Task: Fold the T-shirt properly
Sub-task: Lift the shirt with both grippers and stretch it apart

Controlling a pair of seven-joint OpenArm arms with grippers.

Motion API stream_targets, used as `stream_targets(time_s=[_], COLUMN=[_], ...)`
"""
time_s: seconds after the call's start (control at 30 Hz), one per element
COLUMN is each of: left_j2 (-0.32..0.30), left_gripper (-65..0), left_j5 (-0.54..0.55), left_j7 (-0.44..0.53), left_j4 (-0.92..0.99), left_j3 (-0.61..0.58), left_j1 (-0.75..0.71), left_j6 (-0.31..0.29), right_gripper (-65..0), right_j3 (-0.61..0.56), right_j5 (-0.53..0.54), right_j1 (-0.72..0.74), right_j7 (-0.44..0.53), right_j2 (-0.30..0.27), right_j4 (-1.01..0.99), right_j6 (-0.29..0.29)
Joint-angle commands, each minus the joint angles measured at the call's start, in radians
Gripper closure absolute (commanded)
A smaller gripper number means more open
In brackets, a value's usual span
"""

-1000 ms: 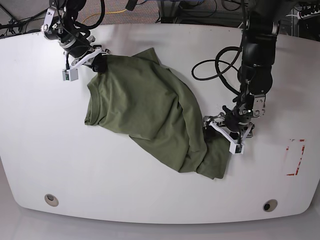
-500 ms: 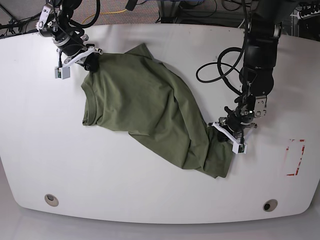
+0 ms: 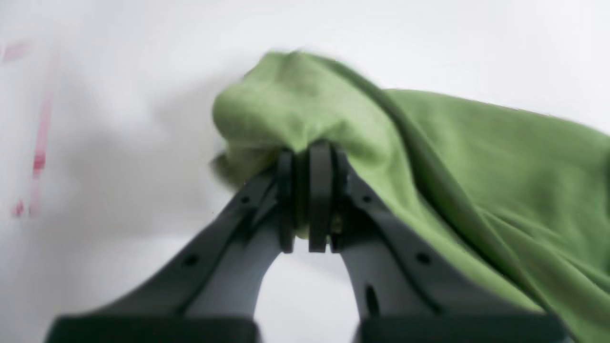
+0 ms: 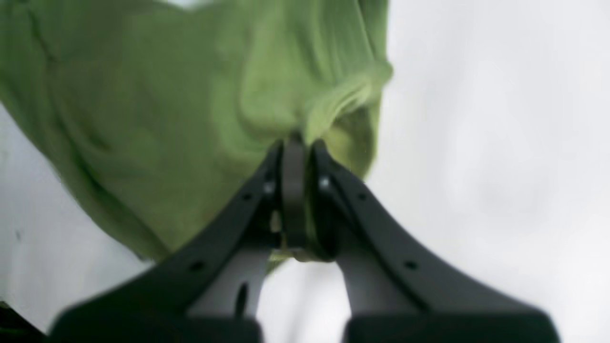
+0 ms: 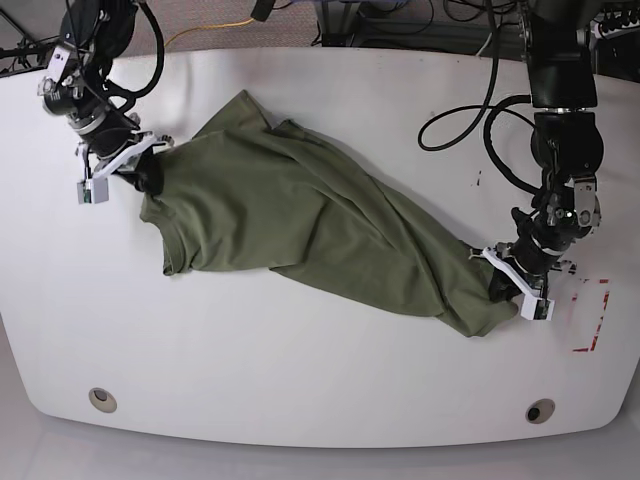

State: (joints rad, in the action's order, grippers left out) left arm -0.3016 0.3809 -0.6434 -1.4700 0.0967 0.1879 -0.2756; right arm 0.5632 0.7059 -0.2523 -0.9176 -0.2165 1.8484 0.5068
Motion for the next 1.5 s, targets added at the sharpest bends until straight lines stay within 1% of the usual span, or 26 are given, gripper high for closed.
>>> stream_targets(time_s=[0.0, 0.03, 0.17, 0.3, 0.37, 0.47, 0.5, 0.57, 0.67, 0.77, 0.83, 0.9, 0.93, 1.03, 1.1, 1.17, 1.3, 1.4, 1.47], left_j2=[-0.012, -0.012, -0.014, -0.044, -0.049, -0.051, -0.051, -0.071, -0.074, -0.077, -0.077, -0.077, -0.077, -0.078, -0.078, -0.094, -0.1, -0.1, -0.1], left_gripper=[0.0, 0.0, 0.0, 0.0, 0.0, 0.0, 0.0, 0.0, 0.0, 0.0, 0.0, 0.0, 0.0, 0.0, 0.0, 0.0, 0.0, 0.0, 0.0], left_j5=[0.003, 0.003, 0.0, 0.0, 0.003, 0.003, 0.003, 0.003, 0.003, 0.003, 0.003, 0.003, 0.005, 0.003, 0.003, 0.005, 0.005, 0.005, 0.005], left_j7=[-0.042, -0.08, -0.166, -0.234, -0.25, -0.253, -0.255, -0.255, -0.255, -0.287, -0.344, -0.385, -0.405, -0.435, -0.444, -0.476, -0.497, -0.499, -0.499], left_j4=[-0.073, -0.091, -0.157, -0.211, -0.214, -0.214, -0.214, -0.214, -0.208, -0.214, -0.214, -0.214, -0.214, -0.214, -0.214, -0.231, -0.294, -0.327, -0.36], left_j3=[0.07, 0.102, 0.168, 0.196, 0.197, 0.2, 0.2, 0.202, 0.202, 0.202, 0.206, 0.231, 0.254, 0.292, 0.295, 0.297, 0.295, 0.295, 0.3], left_j1=[0.008, 0.009, 0.017, 0.049, 0.084, 0.135, 0.144, 0.18, 0.233, 0.285, 0.356, 0.407, 0.431, 0.486, 0.511, 0.525, 0.516, 0.482, 0.434], left_j6=[-0.018, -0.03, -0.08, -0.101, -0.101, -0.101, -0.101, -0.101, -0.101, -0.101, -0.101, -0.101, -0.103, -0.103, -0.103, -0.103, -0.103, -0.103, -0.104], right_gripper=[0.0, 0.0, 0.0, 0.0, 0.0, 0.0, 0.0, 0.0, 0.0, 0.0, 0.0, 0.0, 0.0, 0.0, 0.0, 0.0, 0.0, 0.0, 0.0], right_j3=[0.007, 0.005, 0.004, 0.002, -0.016, -0.073, -0.082, -0.104, -0.142, -0.187, -0.208, -0.226, -0.237, -0.274, -0.3, -0.335, -0.348, -0.348, -0.346], right_j5=[0.013, 0.013, 0.014, 0.014, 0.014, 0.014, 0.014, 0.013, 0.013, 0.013, 0.013, 0.013, 0.013, 0.014, 0.018, 0.019, 0.021, 0.033, 0.07], right_j1=[0.04, 0.08, 0.196, 0.299, 0.361, 0.45, 0.466, 0.519, 0.608, 0.69, 0.756, 0.816, 0.855, 0.95, 1.008, 1.065, 1.115, 1.111, 1.083], right_j7=[0.021, 0.021, 0.021, 0.021, 0.021, 0.021, 0.021, 0.021, 0.021, 0.021, 0.021, 0.021, 0.021, 0.021, 0.021, 0.01, -0.041, -0.056, -0.07], right_j2=[-0.036, -0.044, -0.062, -0.076, -0.083, -0.126, -0.133, -0.14, -0.148, -0.186, -0.209, -0.228, -0.246, -0.289, -0.307, -0.337, -0.37, -0.377, -0.38], right_j4=[-0.014, -0.04, -0.143, -0.211, -0.257, -0.318, -0.324, -0.341, -0.401, -0.456, -0.488, -0.52, -0.537, -0.585, -0.609, -0.614, -0.614, -0.606, -0.599], right_j6=[0.016, 0.019, 0.02, 0.022, 0.022, 0.022, 0.022, 0.022, 0.022, 0.022, 0.022, 0.022, 0.022, 0.022, 0.022, 0.022, 0.022, 0.023, 0.023])
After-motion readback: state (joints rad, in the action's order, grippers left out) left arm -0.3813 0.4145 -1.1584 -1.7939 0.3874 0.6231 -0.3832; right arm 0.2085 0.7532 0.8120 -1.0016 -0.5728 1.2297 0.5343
